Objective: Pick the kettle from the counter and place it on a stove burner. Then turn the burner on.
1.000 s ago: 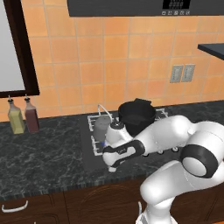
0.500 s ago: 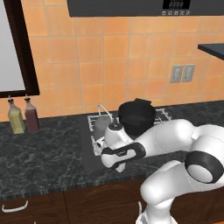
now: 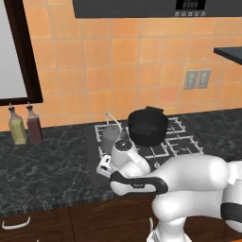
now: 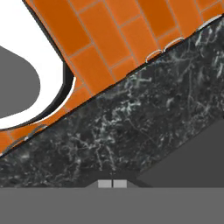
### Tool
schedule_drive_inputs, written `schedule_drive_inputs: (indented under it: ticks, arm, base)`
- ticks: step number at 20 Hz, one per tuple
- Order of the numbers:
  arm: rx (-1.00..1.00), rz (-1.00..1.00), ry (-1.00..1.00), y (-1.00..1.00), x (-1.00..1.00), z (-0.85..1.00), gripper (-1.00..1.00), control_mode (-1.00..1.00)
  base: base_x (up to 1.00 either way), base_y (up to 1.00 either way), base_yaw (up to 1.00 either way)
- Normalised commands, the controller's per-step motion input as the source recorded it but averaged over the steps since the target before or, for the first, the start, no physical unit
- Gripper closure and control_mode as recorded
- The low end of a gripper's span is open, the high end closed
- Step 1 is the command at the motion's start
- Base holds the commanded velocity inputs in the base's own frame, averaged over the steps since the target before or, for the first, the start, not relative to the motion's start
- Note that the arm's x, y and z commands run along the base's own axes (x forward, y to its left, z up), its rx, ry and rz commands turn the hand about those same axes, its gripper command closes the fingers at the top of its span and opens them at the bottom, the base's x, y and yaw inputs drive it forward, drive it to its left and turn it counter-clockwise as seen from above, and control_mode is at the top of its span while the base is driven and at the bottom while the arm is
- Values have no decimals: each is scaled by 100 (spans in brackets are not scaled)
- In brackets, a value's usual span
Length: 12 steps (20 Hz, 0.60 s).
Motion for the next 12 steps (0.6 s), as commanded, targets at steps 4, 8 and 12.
schedule_drive_inputs:
  ticks: [4, 8, 12]
  arm:
    - [0, 0, 0, 0, 0, 0, 100, -100]
    - [0, 0, -5, -1, -6, 0, 100, -100]
    - [-9, 0, -93, -7, -100, 61, 100, -100]
  base:
    - [0, 0, 0]
    - [0, 0, 0]
    - [0, 0, 0]
